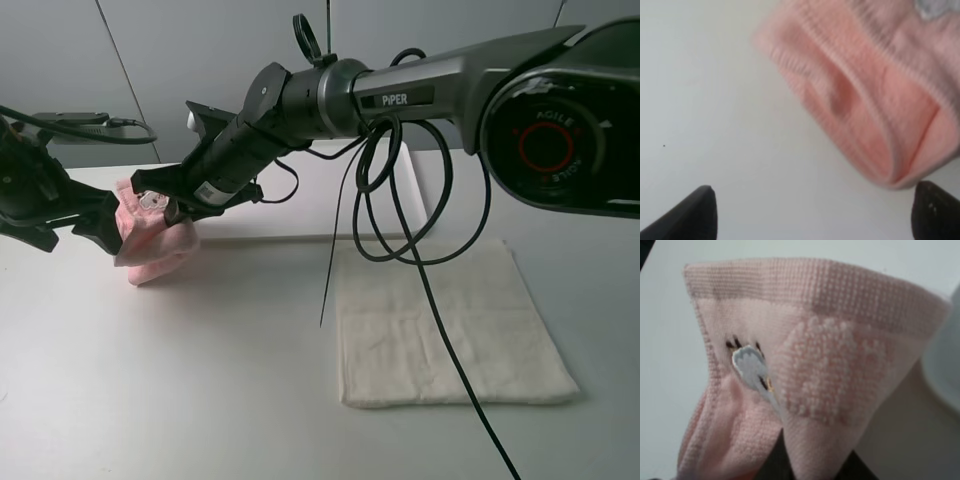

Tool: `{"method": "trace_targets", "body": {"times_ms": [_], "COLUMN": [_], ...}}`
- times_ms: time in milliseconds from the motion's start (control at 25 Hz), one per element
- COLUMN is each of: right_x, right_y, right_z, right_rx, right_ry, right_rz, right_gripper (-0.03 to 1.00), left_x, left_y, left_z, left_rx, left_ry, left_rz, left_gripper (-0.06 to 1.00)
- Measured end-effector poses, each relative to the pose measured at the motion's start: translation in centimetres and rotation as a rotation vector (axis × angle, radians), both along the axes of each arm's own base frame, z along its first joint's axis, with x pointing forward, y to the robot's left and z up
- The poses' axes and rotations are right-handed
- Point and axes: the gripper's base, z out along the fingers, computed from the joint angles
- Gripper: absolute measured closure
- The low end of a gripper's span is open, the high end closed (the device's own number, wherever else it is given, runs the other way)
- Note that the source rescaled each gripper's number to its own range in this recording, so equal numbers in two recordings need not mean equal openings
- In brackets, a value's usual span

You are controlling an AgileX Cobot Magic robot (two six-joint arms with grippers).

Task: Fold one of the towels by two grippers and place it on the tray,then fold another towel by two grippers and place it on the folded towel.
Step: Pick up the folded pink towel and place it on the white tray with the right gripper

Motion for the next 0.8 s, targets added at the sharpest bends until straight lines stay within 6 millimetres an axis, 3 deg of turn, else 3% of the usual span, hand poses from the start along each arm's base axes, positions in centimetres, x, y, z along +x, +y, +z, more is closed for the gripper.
{"method": "trace_targets", "body": {"times_ms": [480,800], "right_x": [7.0,9.9], "right_y": [-8.9,-13.2], "right_z": [-0.6,-0.7], "right_rx": [-0.153,-0.193], "right_ry": [-0.051,-0.101], "right_rz": [-0.159,-0.259], "right_gripper": [0.88,0.88], "left_x": [0.0,0.0], "left_y": [0.0,0.0], "left_z": [0.0,0.0], "left_rx": [0.000,-0.001], "left_ry": [0.000,0.000], "left_rz": [0.000,0.001], "left_gripper": [-0.05,-0.05]}}
